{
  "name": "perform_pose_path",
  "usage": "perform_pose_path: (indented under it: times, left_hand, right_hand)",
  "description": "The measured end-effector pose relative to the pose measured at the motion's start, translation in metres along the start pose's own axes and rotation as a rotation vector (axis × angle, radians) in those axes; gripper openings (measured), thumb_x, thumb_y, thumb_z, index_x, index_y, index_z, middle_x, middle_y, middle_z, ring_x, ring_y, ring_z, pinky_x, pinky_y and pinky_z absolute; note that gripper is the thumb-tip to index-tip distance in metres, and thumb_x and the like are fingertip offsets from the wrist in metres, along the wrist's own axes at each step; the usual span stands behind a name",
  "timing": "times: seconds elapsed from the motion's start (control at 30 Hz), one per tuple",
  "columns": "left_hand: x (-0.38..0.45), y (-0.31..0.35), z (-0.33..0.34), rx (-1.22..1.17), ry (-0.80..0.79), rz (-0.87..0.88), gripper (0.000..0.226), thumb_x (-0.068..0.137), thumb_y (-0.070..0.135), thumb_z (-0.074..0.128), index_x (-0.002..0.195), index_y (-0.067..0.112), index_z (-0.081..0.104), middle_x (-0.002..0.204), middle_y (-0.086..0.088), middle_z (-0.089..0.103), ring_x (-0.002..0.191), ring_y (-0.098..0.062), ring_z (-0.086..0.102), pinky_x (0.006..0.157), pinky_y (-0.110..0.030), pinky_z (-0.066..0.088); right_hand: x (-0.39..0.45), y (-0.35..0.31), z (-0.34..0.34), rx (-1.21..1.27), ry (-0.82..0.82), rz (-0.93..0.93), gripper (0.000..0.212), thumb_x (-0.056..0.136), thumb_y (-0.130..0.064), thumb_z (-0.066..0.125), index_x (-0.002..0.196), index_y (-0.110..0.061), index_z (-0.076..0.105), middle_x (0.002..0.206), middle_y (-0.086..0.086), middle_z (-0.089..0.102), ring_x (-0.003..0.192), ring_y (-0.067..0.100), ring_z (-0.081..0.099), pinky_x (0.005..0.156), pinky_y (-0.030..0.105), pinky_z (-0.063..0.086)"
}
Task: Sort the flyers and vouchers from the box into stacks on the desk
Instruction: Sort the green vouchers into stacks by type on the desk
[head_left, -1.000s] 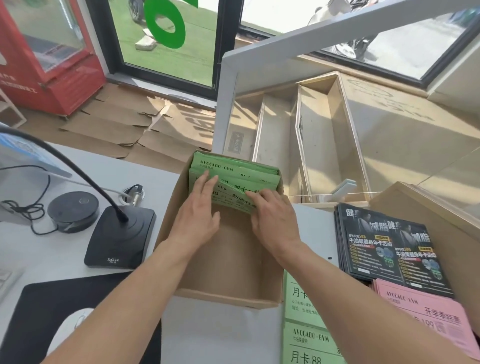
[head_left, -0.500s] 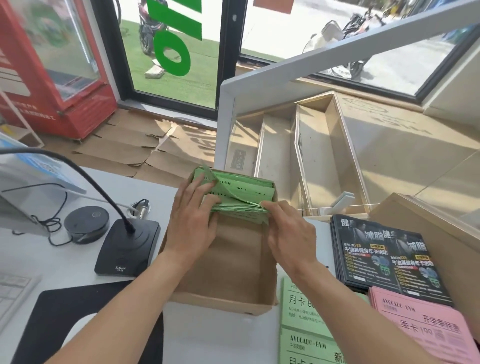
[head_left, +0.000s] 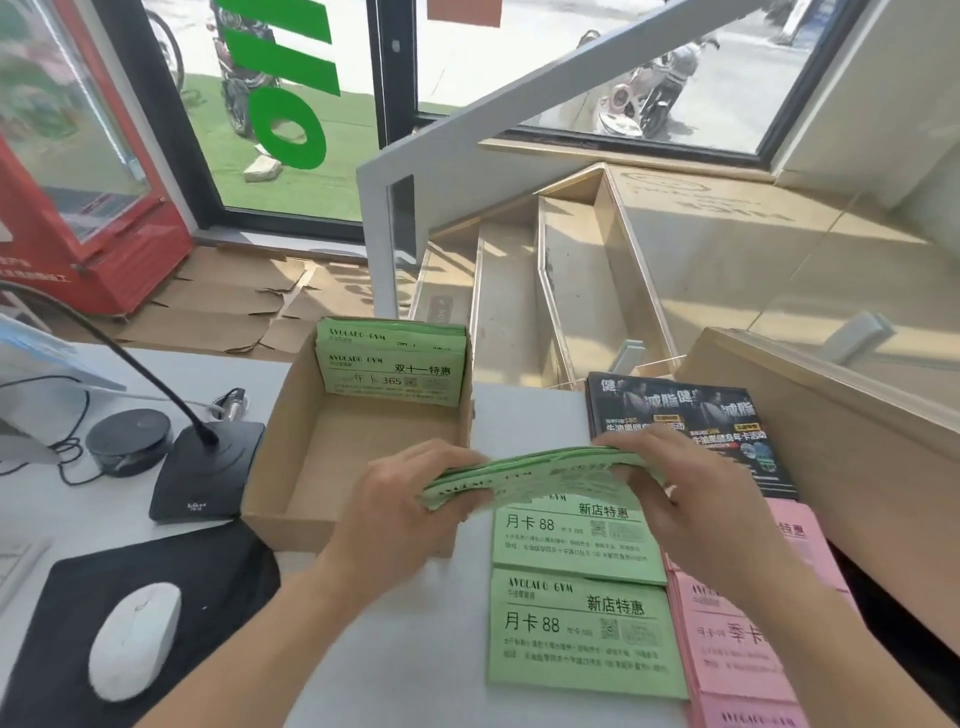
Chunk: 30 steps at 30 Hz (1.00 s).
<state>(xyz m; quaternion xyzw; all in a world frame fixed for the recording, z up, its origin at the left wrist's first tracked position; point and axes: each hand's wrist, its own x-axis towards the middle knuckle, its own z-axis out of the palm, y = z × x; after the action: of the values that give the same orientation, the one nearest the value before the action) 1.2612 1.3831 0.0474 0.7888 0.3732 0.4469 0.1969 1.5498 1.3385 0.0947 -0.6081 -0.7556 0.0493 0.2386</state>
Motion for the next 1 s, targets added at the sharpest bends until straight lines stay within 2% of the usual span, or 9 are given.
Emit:
perform_pose_path:
  times: [0.1,0.23,0.33,0.47,0.57,0.67,0.77,0.87,1.0]
  left_hand:
    - [-0.029,0.016,0.028,-0.036,-0.077,-0.042,0.025,0.091,0.042,0.069,0.106,0.023,0.074,0.096,0.02,0.071,0.083,0.005,0.065,0.072,-0.013,0.051]
    - [-0.065,0.022,0.055,-0.038,-0.112,-0.122,0.027,0.093,0.05,0.065,0.105,0.027,0.072,0.095,0.021,0.07,0.082,0.005,0.065,0.068,-0.018,0.054]
    - [-0.083,0.023,0.063,-0.034,-0.148,-0.198,0.023,0.091,0.051,0.066,0.106,0.034,0.07,0.097,0.025,0.069,0.083,0.005,0.066,0.067,-0.019,0.054]
    - [-0.106,0.022,0.071,-0.046,-0.162,-0.337,0.031,0.083,0.026,0.081,0.107,0.039,0.067,0.104,0.027,0.068,0.094,0.004,0.067,0.081,-0.013,0.05]
    - [-0.118,0.024,0.071,-0.096,-0.099,-0.458,0.04,0.085,0.013,0.08,0.112,0.038,0.067,0.111,0.023,0.068,0.107,-0.002,0.064,0.089,-0.01,0.046]
    - [-0.125,0.025,0.071,-0.112,-0.075,-0.49,0.04,0.088,0.005,0.075,0.115,0.033,0.067,0.112,0.017,0.068,0.11,-0.008,0.064,0.089,-0.011,0.046]
    - [-0.126,0.027,0.073,-0.121,-0.063,-0.504,0.042,0.087,0.001,0.074,0.113,0.034,0.067,0.111,0.017,0.068,0.109,-0.009,0.064,0.089,-0.013,0.047]
    - [-0.124,0.029,0.076,-0.149,-0.04,-0.551,0.045,0.086,0.0,0.075,0.113,0.036,0.068,0.113,0.019,0.068,0.112,-0.008,0.063,0.093,-0.016,0.048]
    - [-0.121,0.031,0.081,-0.183,-0.03,-0.679,0.053,0.087,0.006,0.075,0.126,0.038,0.058,0.115,0.023,0.068,0.111,-0.004,0.063,0.095,-0.02,0.047]
  right_hand:
    - [-0.042,0.022,0.008,0.097,-0.047,0.052,0.04,0.095,-0.02,0.06,0.124,-0.046,0.058,0.108,-0.025,0.062,0.078,0.004,0.063,0.063,0.036,0.056]
    - [-0.085,0.038,0.022,0.141,-0.108,0.047,0.047,0.093,-0.013,0.065,0.126,-0.047,0.058,0.105,-0.031,0.058,0.085,-0.004,0.06,0.065,0.025,0.052]
    - [-0.105,0.048,0.035,0.162,-0.154,0.04,0.045,0.095,-0.014,0.065,0.126,-0.046,0.057,0.106,-0.03,0.058,0.09,-0.002,0.061,0.07,0.028,0.053]
    - [-0.126,0.056,0.06,0.161,-0.174,0.07,0.052,0.091,-0.01,0.069,0.128,-0.044,0.059,0.115,-0.029,0.053,0.104,-0.001,0.056,0.082,0.026,0.052]
    - [-0.135,0.052,0.069,0.155,-0.093,0.118,0.06,0.087,-0.012,0.075,0.135,-0.042,0.057,0.131,-0.023,0.052,0.119,0.002,0.05,0.097,0.028,0.045]
    - [-0.139,0.049,0.075,0.141,-0.031,0.099,0.062,0.082,-0.009,0.079,0.133,-0.039,0.061,0.135,-0.017,0.054,0.123,0.01,0.051,0.102,0.033,0.042]
    - [-0.14,0.049,0.076,0.133,-0.007,0.079,0.059,0.08,-0.007,0.081,0.129,-0.036,0.064,0.135,-0.014,0.056,0.123,0.012,0.052,0.104,0.035,0.044]
    - [-0.138,0.048,0.074,0.155,0.004,0.083,0.05,0.082,-0.007,0.08,0.123,-0.032,0.067,0.134,-0.014,0.057,0.123,0.01,0.052,0.102,0.03,0.042]
    - [-0.14,0.043,0.074,0.222,-0.036,0.166,0.054,0.088,-0.011,0.075,0.133,-0.036,0.059,0.129,-0.018,0.056,0.121,0.002,0.049,0.101,0.024,0.04]
